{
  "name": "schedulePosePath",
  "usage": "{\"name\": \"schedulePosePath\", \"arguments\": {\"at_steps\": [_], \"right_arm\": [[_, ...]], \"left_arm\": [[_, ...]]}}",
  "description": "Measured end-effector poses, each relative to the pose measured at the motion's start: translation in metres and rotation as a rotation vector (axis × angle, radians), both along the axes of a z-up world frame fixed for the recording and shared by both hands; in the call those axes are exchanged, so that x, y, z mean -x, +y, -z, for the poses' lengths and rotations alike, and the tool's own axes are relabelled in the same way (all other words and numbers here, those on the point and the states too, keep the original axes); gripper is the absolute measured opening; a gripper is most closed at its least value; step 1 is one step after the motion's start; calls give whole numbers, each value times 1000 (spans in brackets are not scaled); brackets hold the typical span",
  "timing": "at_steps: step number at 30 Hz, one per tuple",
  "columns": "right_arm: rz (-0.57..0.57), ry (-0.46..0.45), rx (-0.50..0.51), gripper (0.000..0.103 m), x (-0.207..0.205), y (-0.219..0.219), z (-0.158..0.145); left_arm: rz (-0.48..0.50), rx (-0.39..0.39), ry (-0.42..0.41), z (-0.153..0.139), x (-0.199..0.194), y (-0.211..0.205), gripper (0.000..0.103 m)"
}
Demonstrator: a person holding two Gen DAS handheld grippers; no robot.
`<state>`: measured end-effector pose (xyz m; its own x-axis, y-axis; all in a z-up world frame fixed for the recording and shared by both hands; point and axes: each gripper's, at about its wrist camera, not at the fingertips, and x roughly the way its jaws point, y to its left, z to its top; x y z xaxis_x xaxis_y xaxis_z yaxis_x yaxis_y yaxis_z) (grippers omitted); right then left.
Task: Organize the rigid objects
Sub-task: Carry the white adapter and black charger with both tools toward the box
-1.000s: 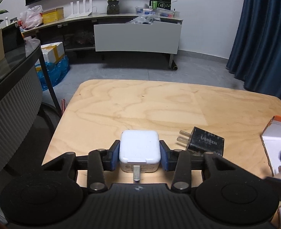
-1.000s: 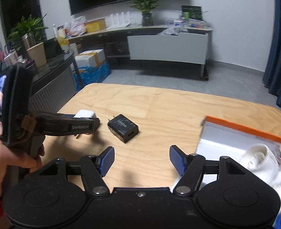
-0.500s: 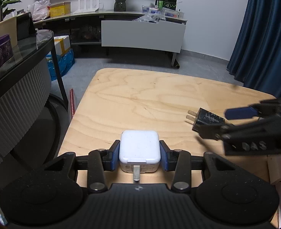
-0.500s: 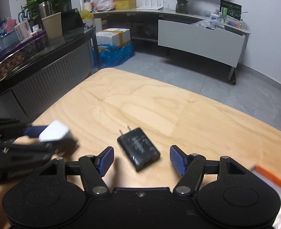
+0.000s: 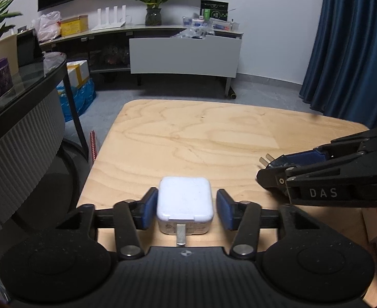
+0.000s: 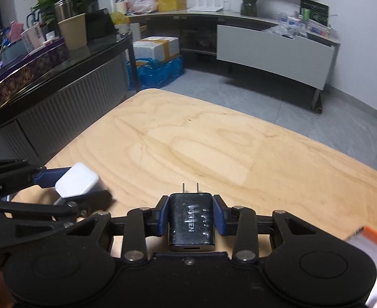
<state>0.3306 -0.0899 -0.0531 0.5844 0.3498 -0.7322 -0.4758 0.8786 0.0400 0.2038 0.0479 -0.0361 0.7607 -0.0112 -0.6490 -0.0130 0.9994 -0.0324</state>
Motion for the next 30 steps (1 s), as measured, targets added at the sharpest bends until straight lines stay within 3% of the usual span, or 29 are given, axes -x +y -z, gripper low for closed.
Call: {"name": "schedulePosePath", "arguments": {"at_steps": [2, 4, 14, 30], "right_arm": [[9, 6, -8, 44, 5, -1, -1], [32, 3, -18, 44, 11, -3, -3], [109, -24, -102, 44, 55, -17, -26], [179, -61, -153, 44, 158, -25, -55]], "left_arm": [[2, -29, -8, 1, 0, -3, 50], [-7, -38, -18, 2, 1, -2, 42], [-56, 19, 11, -17, 17, 1, 42], [-79, 64, 7, -49, 90, -10, 42]]}}
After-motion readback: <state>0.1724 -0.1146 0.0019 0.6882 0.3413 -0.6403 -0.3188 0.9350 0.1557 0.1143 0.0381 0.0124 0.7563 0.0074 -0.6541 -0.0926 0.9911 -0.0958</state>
